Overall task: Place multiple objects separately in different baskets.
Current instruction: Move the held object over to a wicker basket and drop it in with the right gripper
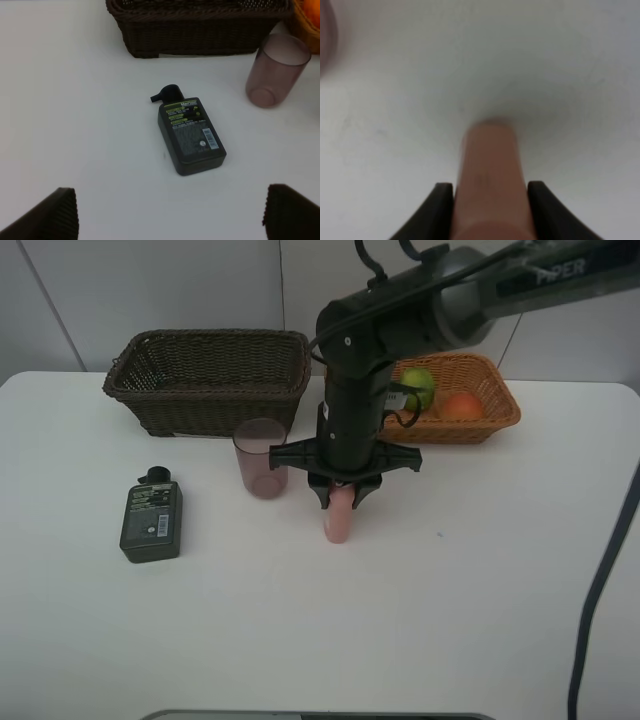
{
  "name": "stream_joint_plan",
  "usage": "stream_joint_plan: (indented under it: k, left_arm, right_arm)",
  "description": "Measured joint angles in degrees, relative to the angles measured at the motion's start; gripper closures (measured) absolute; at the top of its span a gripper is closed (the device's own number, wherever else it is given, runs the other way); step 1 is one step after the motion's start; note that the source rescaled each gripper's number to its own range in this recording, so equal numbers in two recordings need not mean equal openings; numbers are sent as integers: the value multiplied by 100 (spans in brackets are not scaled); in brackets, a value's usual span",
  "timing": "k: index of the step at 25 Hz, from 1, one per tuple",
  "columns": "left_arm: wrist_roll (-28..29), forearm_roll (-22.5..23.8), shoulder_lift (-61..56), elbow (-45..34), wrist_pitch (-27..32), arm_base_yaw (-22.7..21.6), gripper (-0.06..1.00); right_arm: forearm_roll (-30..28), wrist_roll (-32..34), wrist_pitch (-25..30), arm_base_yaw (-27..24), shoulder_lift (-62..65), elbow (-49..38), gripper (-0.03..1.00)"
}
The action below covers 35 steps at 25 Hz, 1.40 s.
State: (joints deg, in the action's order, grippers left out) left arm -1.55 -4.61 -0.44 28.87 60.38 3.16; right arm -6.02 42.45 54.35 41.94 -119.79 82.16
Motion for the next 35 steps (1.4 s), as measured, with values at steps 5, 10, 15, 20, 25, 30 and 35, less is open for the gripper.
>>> stream_joint_plan:
  k: [5, 10, 15, 20, 25, 30, 35]
  left_arm:
    - [0, 0, 0, 0, 0, 0, -1]
    - [0, 0, 0, 0, 0, 0, -1]
    - [0, 0, 0, 0, 0, 0, -1]
    - [0, 0, 0, 0, 0, 0, -1]
    - [0, 0, 0, 0, 0, 0, -1]
    - [0, 0, 0, 0, 0, 0, -1]
    - [0, 0, 0, 0, 0, 0, -1]
  right_arm:
    - [18, -87, -7, 0, 24, 0, 96]
    - [31, -636, 214, 0, 196, 360, 96]
    - [44, -1862, 1056, 0, 255, 1176, 96]
    - [20, -2466, 1521, 4, 255, 1977, 96]
    - [-30, -2661, 1556, 39, 22, 2791, 96]
    - [-50, -2685, 1369, 156, -355, 3534, 96]
    - [-99, -2685, 33, 183, -522, 3672, 96]
